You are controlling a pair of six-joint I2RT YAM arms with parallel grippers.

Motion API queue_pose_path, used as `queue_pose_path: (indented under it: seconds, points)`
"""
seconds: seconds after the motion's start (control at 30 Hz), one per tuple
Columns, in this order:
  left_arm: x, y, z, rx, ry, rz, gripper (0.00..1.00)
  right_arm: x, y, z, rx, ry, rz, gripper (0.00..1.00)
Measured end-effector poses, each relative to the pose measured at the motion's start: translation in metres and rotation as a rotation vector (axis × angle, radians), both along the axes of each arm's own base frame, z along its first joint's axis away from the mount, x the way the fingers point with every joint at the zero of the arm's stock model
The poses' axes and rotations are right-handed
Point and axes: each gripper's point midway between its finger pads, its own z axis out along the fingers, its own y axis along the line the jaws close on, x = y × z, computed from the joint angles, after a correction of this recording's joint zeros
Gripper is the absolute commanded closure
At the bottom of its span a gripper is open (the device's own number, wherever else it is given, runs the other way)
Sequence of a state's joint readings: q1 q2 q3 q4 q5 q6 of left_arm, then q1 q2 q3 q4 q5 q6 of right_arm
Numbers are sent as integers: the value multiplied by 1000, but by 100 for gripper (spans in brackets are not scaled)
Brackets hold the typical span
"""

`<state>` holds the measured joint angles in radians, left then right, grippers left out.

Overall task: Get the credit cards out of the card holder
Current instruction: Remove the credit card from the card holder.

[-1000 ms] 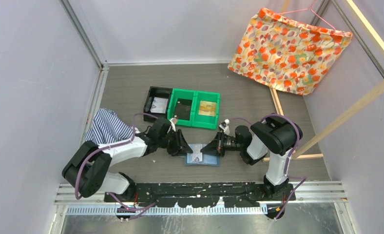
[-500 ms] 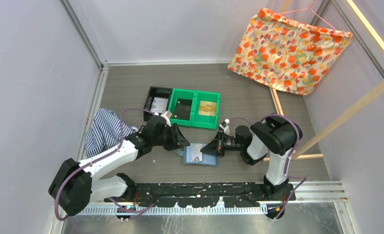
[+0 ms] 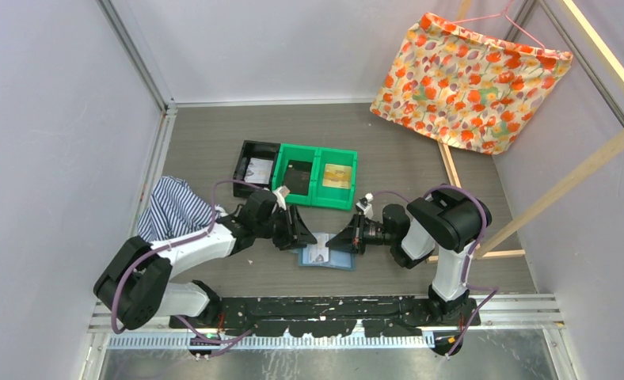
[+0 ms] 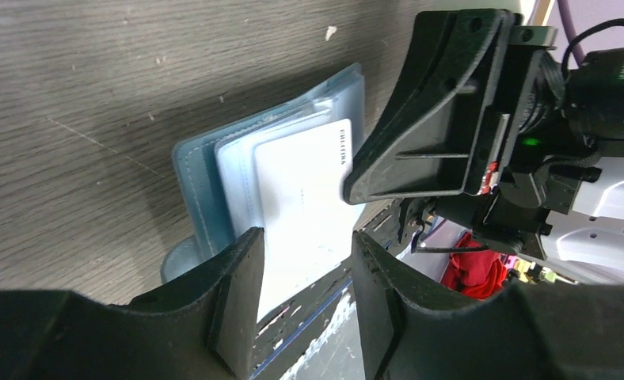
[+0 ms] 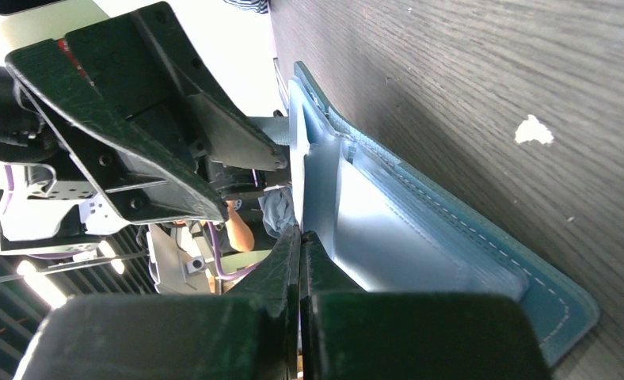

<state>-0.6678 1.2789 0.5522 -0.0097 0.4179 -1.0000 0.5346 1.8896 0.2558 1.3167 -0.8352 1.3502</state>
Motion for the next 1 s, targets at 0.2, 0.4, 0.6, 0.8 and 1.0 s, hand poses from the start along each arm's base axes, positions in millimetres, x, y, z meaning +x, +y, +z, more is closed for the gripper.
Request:
queue_pose_path:
  seconds: [0.2, 0.4, 0.6, 0.8, 1.0]
  points:
    - [-3, 1, -12, 2, 33, 11, 53, 0, 0, 0, -1, 1, 0, 99]
    - [0, -3, -18, -7, 43, 10, 54, -1, 0, 0, -1, 2, 1, 99]
    - [-1, -5, -25, -5, 63, 9, 62, -1, 0, 0, 0, 2, 1, 99]
    - [0, -6, -25, -10, 61, 10, 70, -1, 0, -1, -1, 3, 1, 99]
    - [-1, -4, -33, 9, 80, 14, 70, -3, -1, -8, -19, 20, 6, 99]
